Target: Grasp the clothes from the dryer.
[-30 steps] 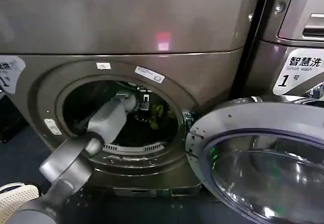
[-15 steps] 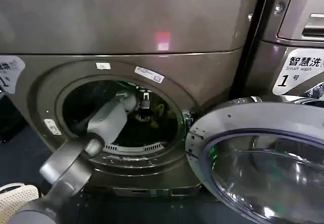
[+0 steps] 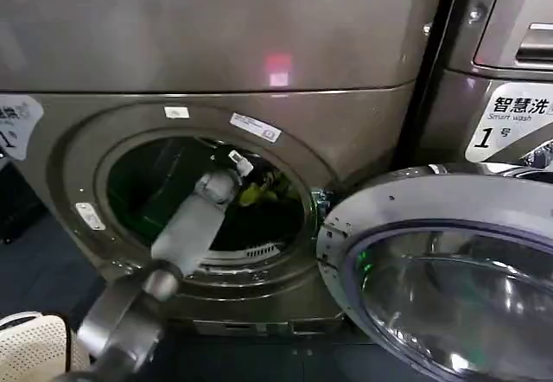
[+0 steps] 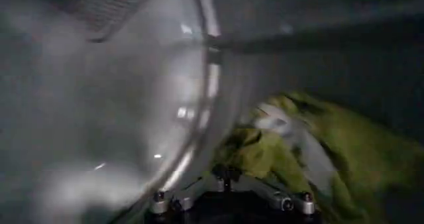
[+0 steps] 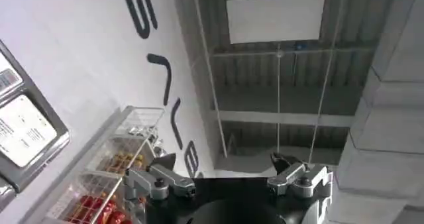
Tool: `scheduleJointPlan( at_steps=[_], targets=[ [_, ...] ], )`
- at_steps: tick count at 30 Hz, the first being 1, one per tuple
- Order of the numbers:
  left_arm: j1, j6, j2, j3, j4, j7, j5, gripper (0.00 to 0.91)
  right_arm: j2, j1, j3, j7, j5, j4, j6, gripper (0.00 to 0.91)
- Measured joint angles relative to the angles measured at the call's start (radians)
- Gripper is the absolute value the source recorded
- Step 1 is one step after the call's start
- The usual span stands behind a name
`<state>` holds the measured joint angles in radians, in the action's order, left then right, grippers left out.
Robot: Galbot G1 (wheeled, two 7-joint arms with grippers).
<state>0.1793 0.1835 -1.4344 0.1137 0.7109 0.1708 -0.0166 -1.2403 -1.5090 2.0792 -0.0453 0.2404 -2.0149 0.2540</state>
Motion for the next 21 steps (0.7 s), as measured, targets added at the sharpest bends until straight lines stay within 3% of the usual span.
scheduleJointPlan(
  at_steps=[8,21],
  targets=[
    [0.030,0.011,-0.026,0.089,0.065,-0.303,0.175,0.000,-0.001,0.007,0.000,-0.009,-0.012,0.004,-0.004,0.907],
    [0.057,0.001,-0.038,0.105,0.112,-0.416,0.227,0.000,-0.004,0.004,0.004,-0.012,-0.009,0.006,0.000,0.907]
  ],
)
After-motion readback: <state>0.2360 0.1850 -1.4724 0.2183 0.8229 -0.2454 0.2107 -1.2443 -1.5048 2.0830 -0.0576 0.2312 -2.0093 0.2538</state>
